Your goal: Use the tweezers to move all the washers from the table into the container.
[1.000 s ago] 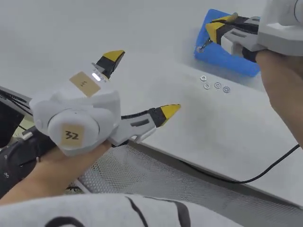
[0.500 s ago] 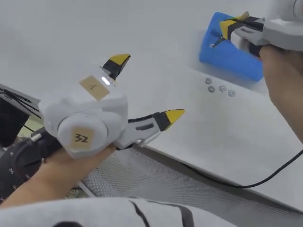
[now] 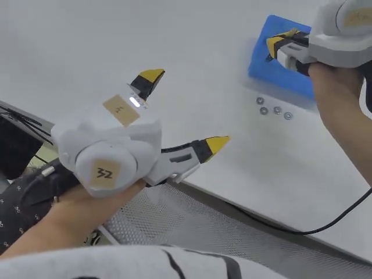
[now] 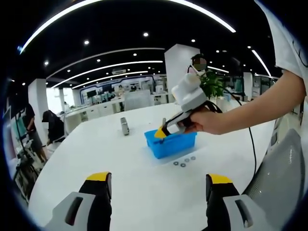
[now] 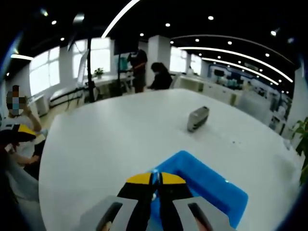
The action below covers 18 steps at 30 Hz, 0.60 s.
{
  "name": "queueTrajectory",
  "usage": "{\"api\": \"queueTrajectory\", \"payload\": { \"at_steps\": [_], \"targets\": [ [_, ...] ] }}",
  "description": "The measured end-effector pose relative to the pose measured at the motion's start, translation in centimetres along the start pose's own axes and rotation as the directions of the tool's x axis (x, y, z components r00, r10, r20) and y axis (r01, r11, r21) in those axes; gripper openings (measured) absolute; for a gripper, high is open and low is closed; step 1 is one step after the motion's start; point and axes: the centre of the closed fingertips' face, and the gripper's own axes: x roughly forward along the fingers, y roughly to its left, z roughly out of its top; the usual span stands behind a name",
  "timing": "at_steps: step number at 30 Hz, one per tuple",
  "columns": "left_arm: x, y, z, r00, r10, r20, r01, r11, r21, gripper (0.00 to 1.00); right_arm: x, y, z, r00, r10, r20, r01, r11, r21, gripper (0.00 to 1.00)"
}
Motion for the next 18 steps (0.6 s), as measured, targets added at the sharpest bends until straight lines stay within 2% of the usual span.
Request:
{"api": "queueTrajectory", "payload": {
  "at_steps": [3,13,18],
  "targets": [
    [0.0,0.0,0.0,1.0000,0.002,-0.001,-0.002,1.000,0.001,0.82,0.5,0.0,-0.6,0.9999,-0.002,-0.012,0.002,1.000,-0.014,0.01],
    [0.0,0.0,-0.2,1.0000,0.004,-0.007,-0.004,1.000,0.009,0.81,0.3,-0.3,-0.5,0.9999,0.005,-0.010,-0.004,1.000,0.007,0.02],
    [0.1,-0.1,-0.2,0.9999,0.002,-0.010,-0.002,1.000,0.013,0.80,-0.7,-0.1,0.6,0.9997,0.006,0.022,-0.006,1.000,0.019,0.02]
  ]
}}
